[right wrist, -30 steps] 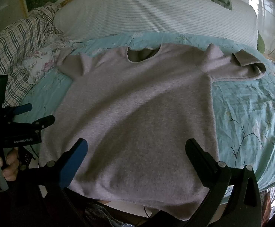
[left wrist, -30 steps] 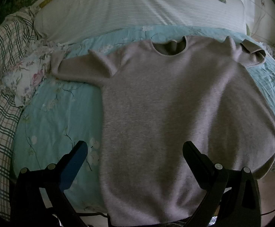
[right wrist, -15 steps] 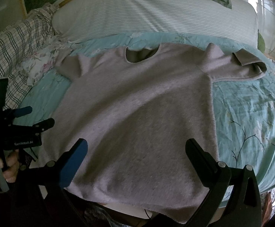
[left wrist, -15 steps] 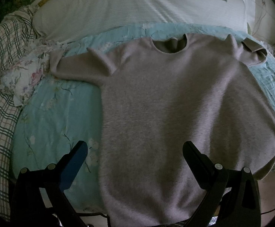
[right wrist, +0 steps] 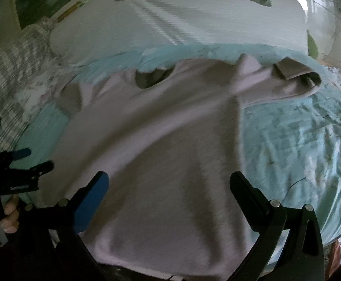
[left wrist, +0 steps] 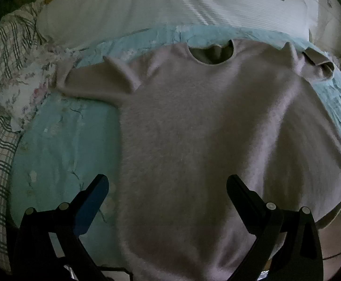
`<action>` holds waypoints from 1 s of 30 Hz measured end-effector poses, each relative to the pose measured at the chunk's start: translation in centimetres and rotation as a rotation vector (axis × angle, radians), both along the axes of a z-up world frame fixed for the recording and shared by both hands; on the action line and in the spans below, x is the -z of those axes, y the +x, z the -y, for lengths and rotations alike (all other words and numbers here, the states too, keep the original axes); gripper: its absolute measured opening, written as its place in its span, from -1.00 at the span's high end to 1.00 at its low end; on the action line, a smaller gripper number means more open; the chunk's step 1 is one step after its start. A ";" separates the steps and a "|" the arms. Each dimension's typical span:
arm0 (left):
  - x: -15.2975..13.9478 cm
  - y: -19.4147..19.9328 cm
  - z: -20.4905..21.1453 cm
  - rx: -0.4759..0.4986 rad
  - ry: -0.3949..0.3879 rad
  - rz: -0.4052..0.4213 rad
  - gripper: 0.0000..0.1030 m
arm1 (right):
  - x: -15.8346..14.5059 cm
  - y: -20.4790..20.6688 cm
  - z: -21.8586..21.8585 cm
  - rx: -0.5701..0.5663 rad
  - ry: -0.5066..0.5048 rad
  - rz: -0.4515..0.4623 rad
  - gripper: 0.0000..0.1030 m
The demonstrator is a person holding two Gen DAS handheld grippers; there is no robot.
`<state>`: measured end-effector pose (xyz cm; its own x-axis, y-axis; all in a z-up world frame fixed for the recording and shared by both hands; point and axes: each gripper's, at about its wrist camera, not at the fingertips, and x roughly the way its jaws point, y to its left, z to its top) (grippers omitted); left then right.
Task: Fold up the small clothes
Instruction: 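Grasp the sweater's cuffed sleeve end with the right gripper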
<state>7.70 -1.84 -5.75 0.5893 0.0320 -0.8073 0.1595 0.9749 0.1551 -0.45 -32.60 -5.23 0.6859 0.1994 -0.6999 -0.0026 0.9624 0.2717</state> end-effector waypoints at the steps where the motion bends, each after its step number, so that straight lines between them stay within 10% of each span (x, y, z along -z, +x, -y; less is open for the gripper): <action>1: 0.1 0.3 0.0 -0.001 -0.002 -0.004 -0.96 | 0.1 0.3 0.6 0.009 -0.002 0.005 -0.89; 8: 0.4 2.8 -0.1 -0.016 -0.008 -0.021 -0.96 | 0.3 4.6 8.6 0.128 -0.065 0.045 -0.57; 24: 2.6 8.8 2.7 -0.024 -0.008 -0.079 -0.96 | 7.0 21.4 29.9 0.508 0.282 0.001 0.00; 28: 3.5 9.5 3.2 -0.022 0.001 -0.101 -0.96 | 7.7 22.9 31.6 0.517 0.331 0.012 0.89; 30: 3.8 9.6 3.4 -0.020 0.003 -0.108 -0.96 | 7.1 22.7 31.2 0.502 0.346 0.035 0.89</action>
<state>17.27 -5.20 -9.55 0.4982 0.0451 -0.8659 0.1558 0.9777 0.1406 22.29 -63.80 -12.38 0.7766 0.0570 -0.6275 0.4141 0.7044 0.5765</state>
